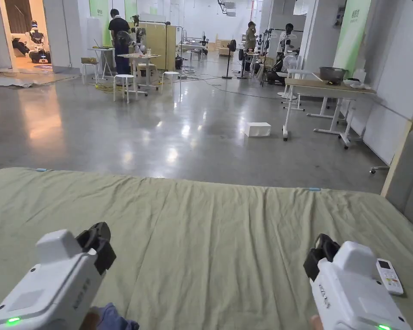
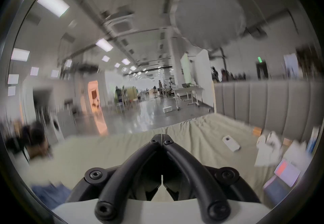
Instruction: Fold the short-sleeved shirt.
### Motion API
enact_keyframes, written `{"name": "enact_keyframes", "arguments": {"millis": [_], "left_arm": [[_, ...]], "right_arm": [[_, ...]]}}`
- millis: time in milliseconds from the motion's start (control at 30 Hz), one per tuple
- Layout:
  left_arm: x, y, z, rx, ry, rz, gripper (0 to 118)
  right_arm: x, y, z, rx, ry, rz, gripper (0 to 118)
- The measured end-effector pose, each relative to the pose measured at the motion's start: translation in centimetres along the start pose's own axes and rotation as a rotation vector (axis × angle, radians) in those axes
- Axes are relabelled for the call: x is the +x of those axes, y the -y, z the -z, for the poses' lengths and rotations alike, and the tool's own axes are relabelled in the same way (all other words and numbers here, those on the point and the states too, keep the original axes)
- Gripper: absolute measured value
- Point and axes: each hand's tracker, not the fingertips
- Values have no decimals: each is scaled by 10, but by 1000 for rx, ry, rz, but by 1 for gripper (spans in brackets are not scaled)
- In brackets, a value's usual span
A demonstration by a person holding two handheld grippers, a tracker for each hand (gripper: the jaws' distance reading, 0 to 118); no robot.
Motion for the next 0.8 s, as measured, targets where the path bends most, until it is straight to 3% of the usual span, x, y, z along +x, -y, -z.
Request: {"name": "enact_keyframes", "arguments": {"millis": [33,67,100,133,200,267,333,433,500,633,700,767,800], "left_arm": [[-7,-2,0,11,2,-110,4],[-11,-2,-2,39,-21,-169,4],[-2,-5,-9,62,-46,-152,5],[4,-5,-10,68,-73,-75,4],[21,-6,-6,8,-56,189,4],[47,-3,-8,-69,2,535,4],[65,13,-10,-77,-13,958,4],[63,40,-1,-93,-41,1457,4],[55,51,4,-115,-34,1667,4],[39,42,9,-141,-72,1509,4],[37,34,11,-140,-88,1365,4],[35,18,8,-143,-49,1060,4],[31,11,7,-128,-47,884,4]], "right_arm": [[4,-7,-3,80,15,3,0],[7,-5,-3,41,20,73,0],[8,-6,-4,56,12,83,0],[6,-7,-3,51,10,41,0],[-15,-11,0,46,15,-281,0],[-44,-8,-6,231,-52,-828,0],[-54,4,-4,219,-156,-1084,0],[-62,22,-2,247,-119,-1483,0],[-62,29,-3,289,-168,-1625,0],[-55,32,-4,253,-177,-1604,0],[-51,27,-3,225,-200,-1490,0],[-52,20,-1,175,-188,-1293,0],[-52,13,0,134,-190,-1134,0]]}}
